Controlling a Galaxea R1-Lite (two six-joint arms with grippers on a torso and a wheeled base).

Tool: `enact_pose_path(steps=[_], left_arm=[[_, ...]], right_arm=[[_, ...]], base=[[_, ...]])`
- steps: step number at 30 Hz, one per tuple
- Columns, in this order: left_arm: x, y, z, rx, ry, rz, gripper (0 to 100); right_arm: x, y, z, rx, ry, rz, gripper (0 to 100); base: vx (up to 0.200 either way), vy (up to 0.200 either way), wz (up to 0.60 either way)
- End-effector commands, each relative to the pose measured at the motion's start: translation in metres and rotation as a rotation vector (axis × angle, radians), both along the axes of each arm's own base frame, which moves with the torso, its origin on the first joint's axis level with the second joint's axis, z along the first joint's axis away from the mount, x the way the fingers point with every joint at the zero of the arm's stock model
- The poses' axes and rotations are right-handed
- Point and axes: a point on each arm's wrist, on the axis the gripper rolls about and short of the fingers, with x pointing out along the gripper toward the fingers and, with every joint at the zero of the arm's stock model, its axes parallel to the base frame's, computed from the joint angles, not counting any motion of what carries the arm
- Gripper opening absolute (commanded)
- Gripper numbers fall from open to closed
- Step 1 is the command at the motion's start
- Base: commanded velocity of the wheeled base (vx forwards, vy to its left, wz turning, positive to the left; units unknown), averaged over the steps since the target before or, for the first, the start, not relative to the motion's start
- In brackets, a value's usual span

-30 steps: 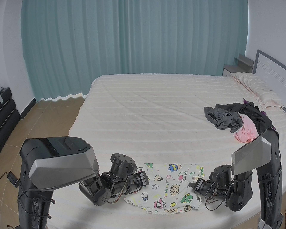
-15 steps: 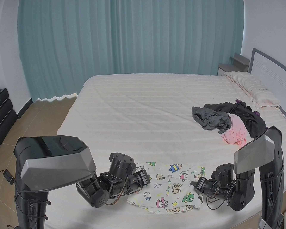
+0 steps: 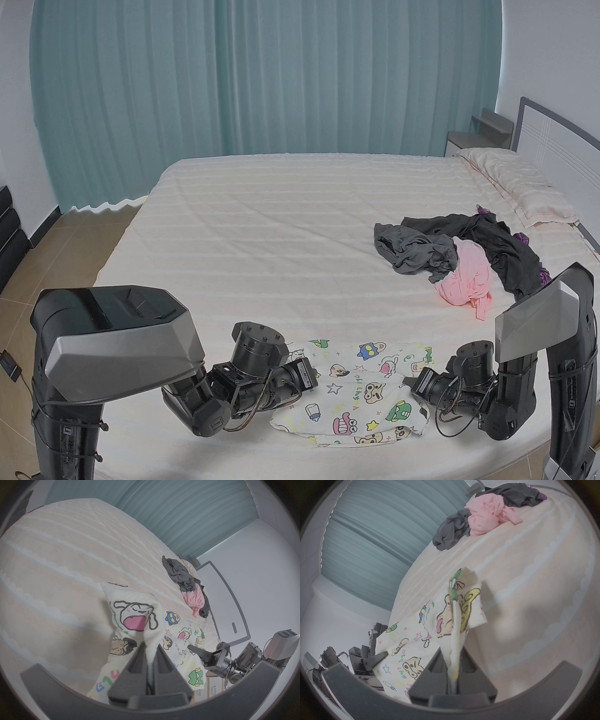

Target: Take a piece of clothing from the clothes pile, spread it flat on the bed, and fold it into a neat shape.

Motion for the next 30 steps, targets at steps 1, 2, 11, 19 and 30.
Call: enact_pose_path(steps=[1,2,11,19,30], left_arm=[[0.0,-0.001,-0.002,0.004,0.006,-0.002,0],[0.0,-0.001,-0.002,0.005,0.005,-0.003,0],[-0.001,0.0,-0.004,0.024,0.0,-0.008,0],[0.001,0.005,-0.024,0.169,-0.041,0.037,0],[-0.006,0.013,-0.03,0.211,-0.028,0.031,100]], right_arm=[[0.001,0.0,0.002,0.006,-0.016,-0.004,0],[0.001,0.0,0.002,0.006,-0.016,-0.004,0],[0.003,-0.004,0.002,0.0,-0.022,-0.027,0],[0.002,-0.004,0.0,-0.008,-0.014,-0.025,0],[-0.003,-0.005,-0.002,-0.018,0.007,-0.011,100]], base=[[0.0,-0.2,0.0],[0.0,-0.2,0.0],[0.0,-0.2,0.0],[0.0,-0.1,0.0],[0.0,0.0,0.0]])
